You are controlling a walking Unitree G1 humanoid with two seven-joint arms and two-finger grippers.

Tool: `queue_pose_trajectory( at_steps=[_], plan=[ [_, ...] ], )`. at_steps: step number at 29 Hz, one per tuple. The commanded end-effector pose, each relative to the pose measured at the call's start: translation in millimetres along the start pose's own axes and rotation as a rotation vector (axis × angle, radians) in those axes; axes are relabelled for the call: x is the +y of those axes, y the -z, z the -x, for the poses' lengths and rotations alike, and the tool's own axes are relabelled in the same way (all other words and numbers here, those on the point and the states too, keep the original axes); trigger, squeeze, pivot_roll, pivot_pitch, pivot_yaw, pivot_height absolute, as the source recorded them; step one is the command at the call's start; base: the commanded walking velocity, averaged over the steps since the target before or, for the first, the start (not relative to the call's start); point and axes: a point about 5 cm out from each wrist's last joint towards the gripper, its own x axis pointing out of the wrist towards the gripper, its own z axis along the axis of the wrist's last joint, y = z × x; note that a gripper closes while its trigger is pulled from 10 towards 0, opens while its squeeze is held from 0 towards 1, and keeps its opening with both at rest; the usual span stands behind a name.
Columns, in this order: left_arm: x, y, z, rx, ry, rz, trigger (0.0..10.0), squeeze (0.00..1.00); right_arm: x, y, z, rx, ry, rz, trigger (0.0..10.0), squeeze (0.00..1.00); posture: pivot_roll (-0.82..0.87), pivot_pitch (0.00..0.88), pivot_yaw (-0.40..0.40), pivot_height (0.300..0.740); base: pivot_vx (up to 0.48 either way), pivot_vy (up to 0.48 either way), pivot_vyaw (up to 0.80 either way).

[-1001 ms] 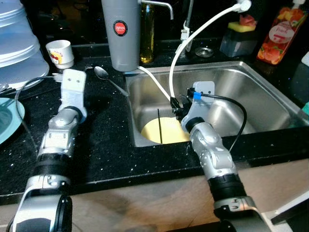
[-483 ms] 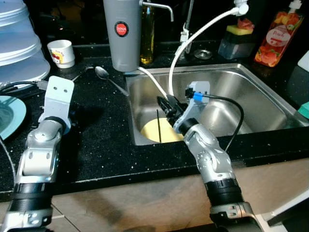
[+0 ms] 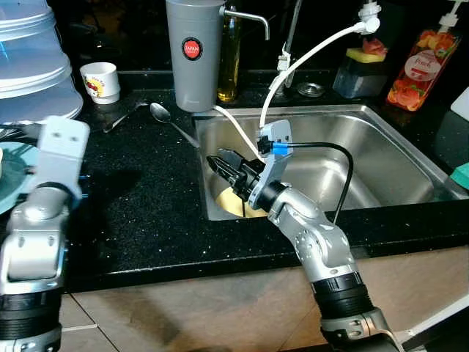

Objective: Kitchen organization

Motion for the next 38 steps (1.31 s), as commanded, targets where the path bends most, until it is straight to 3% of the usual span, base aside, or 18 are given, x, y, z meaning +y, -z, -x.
queue_pose_trajectory(
  at_steps=[1, 2, 3, 4, 10, 17, 18, 19, 21, 22, 24, 25, 27, 28, 38],
  plan=[
    [1.7, 8.2, 2.1, 0.053, -0.026, 0.04, 10.0, 0.0, 1.6, 3.1, 1.7, 0.023, -0.005, 0.002, 10.0, 0.0, 0.05, 0.078, -0.022, 0.74, 0.0, 0.0, 0.0],
    [5.4, 11.3, 2.0, 0.067, -0.048, 0.041, 10.0, 0.29, 1.2, 4.0, 1.4, 0.03, -0.003, 0.004, 10.0, 0.0, 0.05, 0.078, -0.022, 0.74, 0.0, 0.0, 0.0],
    [5.4, 11.3, 2.0, 0.067, -0.048, 0.041, 10.0, 0.29, 1.2, 4.0, 1.4, 0.03, -0.003, 0.004, 10.0, 0.0, 0.05, 0.078, -0.022, 0.74, 0.0, 0.0, 0.0],
    [8.7, 13.0, 1.6, 0.07, -0.063, 0.019, 10.0, 1.0, 0.5, 4.5, 0.8, 0.036, -0.002, 0.006, 10.0, 0.0, 0.04, 0.078, -0.022, 0.74, 0.0, 0.0, 0.0],
    [14.7, 17.4, 1.4, 0.095, -0.088, -0.086, 10.0, 1.0, -2.0, 4.7, -0.2, 0.049, 0.0, 0.011, 10.0, 0.0, 0.05, 0.078, -0.023, 0.74, 0.0, 0.0, 0.0],
    [17.1, 26.3, 0.4, 0.161, -0.095, -0.123, 10.0, 1.0, -3.8, 4.6, -0.1, 0.061, 0.006, 0.014, 10.0, 0.0, 0.04, 0.077, -0.021, 0.74, 0.0, 0.0, 0.0],
    [17.1, 29.9, -0.3, 0.183, -0.089, -0.118, 10.0, 0.1, -4.3, 4.6, -0.3, 0.063, 0.007, 0.013, 10.0, 0.0, 0.04, 0.077, -0.021, 0.74, 0.0, 0.0, 0.0],
    [15.8, 34.7, -0.9, 0.21, -0.069, -0.117, 10.0, 0.0, -5.1, 4.6, -0.4, 0.066, 0.01, 0.012, 10.0, 0.0, 0.04, 0.078, -0.021, 0.74, 0.0, 0.0, 0.0],
    [13.7, 40.0, -1.3, 0.236, -0.043, -0.122, 10.0, 0.0, -6.4, 4.7, -0.3, 0.071, 0.014, 0.009, 10.0, 0.0, 0.04, 0.078, -0.021, 0.74, 0.0, 0.0, 0.0],
    [12.7, 42.4, -1.4, 0.248, -0.033, -0.131, 8.1, 0.0, -7.2, 4.7, -0.3, 0.072, 0.017, 0.004, 10.0, 0.0, 0.04, 0.078, -0.021, 0.74, 0.0, 0.0, 0.0],
    [12.4, 44.9, -1.5, 0.258, -0.028, -0.146, 6.5, 0.0, -8.4, 4.5, -0.4, 0.073, 0.022, -0.005, 10.0, 0.0, 0.04, 0.078, -0.021, 0.74, 0.0, 0.0, 0.0],
    [12.5, 45.9, -1.6, 0.264, -0.025, -0.156, 4.3, 0.0, -8.9, 4.3, -0.6, 0.073, 0.024, -0.008, 10.0, 0.0, 0.04, 0.078, -0.021, 0.74, 0.0, 0.0, 0.0],
    [12.9, 46.8, -1.7, 0.271, -0.024, -0.163, 4.0, 0.0, -9.5, 4.0, -0.8, 0.073, 0.025, -0.012, 10.0, 0.0, 0.04, 0.078, -0.021, 0.74, 0.0, 0.0, 0.0],
    [13.9, 47.6, -1.9, 0.273, -0.026, -0.163, 0.0, 0.0, -10.0, 3.7, -1.1, 0.072, 0.027, -0.014, 10.0, 0.0, 0.04, 0.078, -0.021, 0.74, 0.0, 0.0, 0.0],
    [17.0, 49.5, -3.8, 0.282, -0.028, -0.169, 0.0, 0.0, -11.2, 4.5, -2.7, 0.08, 0.028, -0.027, 10.0, 0.0, 0.04, 0.078, -0.021, 0.74, 0.0, 0.0, 0.0]
  ],
)
